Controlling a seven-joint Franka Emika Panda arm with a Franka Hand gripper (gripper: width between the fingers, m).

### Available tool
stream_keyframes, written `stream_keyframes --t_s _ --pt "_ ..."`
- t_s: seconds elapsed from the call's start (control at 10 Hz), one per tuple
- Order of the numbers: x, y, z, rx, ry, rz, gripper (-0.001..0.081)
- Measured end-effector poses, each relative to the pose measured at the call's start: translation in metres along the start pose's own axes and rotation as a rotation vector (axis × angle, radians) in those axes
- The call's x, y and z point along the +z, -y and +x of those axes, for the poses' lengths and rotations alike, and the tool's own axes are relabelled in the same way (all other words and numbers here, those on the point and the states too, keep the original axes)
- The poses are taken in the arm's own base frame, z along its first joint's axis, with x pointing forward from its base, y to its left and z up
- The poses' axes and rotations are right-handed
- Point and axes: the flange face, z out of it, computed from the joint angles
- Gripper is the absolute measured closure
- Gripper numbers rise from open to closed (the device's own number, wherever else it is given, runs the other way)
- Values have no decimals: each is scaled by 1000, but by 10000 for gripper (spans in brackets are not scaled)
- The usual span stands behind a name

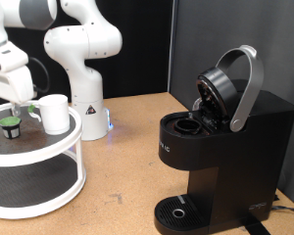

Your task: Make a cup of coffee with the keurig machine

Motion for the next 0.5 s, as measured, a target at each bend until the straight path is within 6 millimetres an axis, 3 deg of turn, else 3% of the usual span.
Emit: stream_keyframes --t_s 0.5 --pt "32 -1 5 -9 4 25 7"
